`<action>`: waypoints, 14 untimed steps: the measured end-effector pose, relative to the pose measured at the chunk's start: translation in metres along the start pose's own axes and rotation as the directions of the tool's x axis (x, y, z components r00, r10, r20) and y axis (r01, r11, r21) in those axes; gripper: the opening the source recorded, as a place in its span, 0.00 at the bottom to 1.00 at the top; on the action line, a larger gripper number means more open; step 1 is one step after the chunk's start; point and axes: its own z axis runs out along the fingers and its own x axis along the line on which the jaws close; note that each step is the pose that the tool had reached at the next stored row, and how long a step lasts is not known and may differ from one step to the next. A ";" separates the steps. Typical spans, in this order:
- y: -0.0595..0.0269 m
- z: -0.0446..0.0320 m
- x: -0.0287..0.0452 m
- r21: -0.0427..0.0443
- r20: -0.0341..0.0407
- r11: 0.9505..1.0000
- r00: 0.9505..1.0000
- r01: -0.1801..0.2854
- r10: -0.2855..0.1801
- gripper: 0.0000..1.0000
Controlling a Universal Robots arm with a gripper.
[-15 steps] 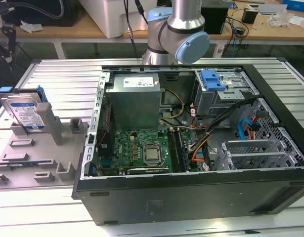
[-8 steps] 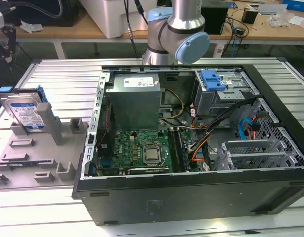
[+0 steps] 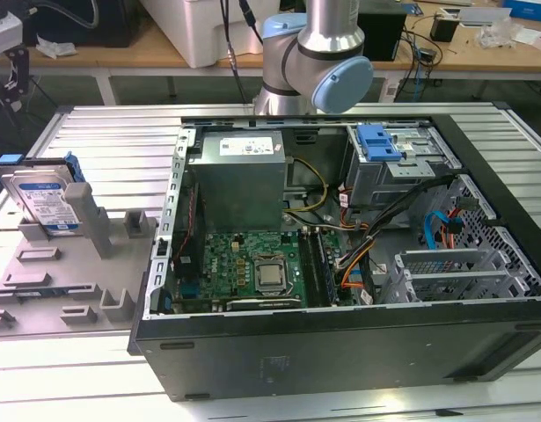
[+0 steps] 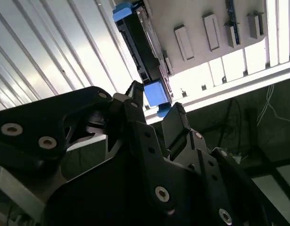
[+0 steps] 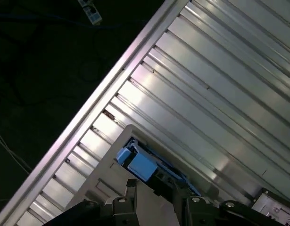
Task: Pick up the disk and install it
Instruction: 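Pick up the disk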
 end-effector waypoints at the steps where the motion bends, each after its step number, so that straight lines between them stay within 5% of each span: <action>1: 0.0000 0.0003 0.0000 0.000 -0.001 0.999 0.999 0.034 -0.034 0.44; 6: 0.0000 0.0013 0.0000 0.001 -0.004 0.989 0.989 0.145 -0.145 0.44; 10: 0.0000 0.0020 0.0000 0.001 -0.007 0.967 0.967 0.255 -0.255 0.44; 14: 0.0000 0.0023 0.0000 0.001 -0.010 0.934 0.934 0.358 -0.358 0.44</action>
